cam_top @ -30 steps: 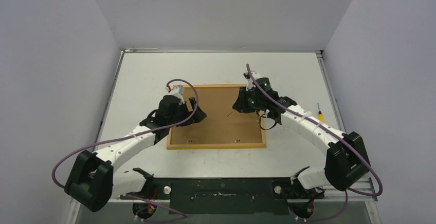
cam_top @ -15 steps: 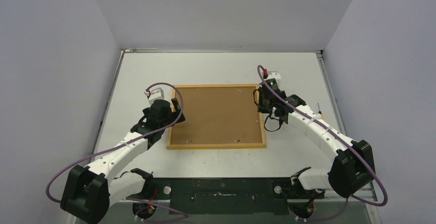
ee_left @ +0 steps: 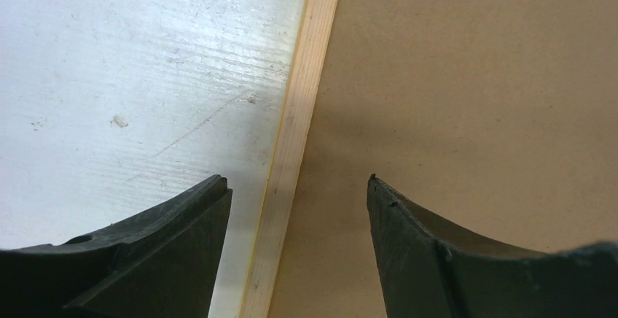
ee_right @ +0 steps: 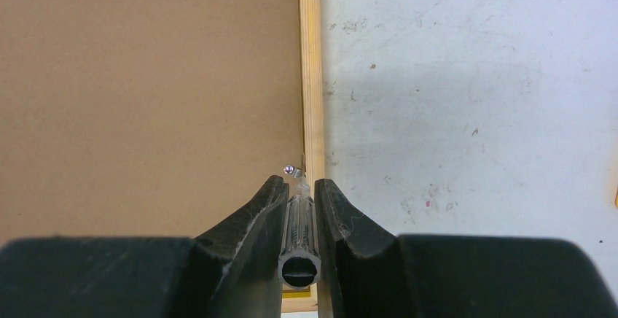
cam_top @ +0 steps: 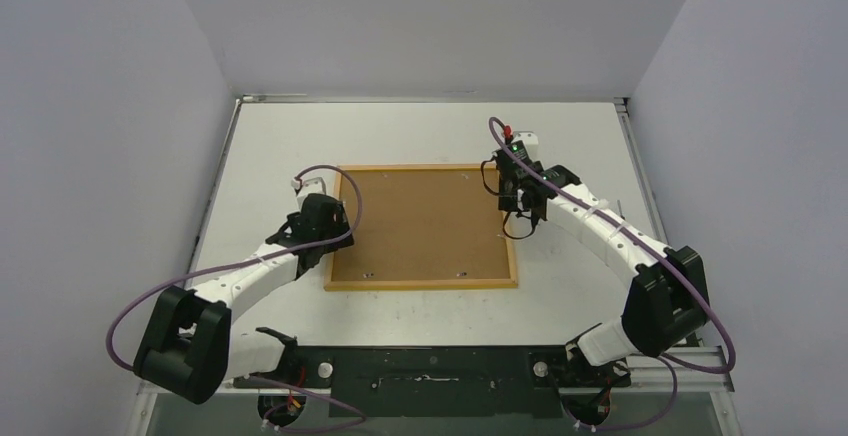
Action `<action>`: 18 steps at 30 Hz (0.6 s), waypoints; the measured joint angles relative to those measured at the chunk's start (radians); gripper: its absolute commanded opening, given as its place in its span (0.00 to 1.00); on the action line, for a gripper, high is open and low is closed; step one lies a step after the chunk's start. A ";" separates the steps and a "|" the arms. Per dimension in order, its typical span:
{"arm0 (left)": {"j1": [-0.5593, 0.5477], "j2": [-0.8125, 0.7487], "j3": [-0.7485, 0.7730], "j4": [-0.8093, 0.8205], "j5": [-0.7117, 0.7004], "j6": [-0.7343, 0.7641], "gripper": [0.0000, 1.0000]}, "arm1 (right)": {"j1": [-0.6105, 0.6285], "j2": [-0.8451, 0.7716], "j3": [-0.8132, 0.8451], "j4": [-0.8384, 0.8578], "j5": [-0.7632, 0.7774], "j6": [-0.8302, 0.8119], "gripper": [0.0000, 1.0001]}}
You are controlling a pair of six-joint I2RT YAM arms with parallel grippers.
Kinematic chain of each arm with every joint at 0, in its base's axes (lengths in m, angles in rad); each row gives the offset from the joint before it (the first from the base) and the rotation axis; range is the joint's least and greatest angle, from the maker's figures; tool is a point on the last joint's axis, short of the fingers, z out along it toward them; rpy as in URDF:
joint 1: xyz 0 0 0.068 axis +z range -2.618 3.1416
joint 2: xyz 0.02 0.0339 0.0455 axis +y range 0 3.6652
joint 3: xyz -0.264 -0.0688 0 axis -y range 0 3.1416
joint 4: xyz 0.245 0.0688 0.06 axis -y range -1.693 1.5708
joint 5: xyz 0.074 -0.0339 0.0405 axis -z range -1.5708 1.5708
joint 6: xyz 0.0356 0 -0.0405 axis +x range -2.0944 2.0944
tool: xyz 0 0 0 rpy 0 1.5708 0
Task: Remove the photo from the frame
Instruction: Release the photo frame item from the photo frame.
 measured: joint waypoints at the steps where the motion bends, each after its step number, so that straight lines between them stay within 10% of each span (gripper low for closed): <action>1: 0.005 0.017 0.002 -0.002 0.008 0.002 0.61 | 0.000 0.012 0.011 -0.009 0.003 0.000 0.05; 18: 0.062 0.176 0.072 -0.021 0.072 0.000 0.36 | -0.001 0.088 0.063 -0.080 0.022 0.012 0.05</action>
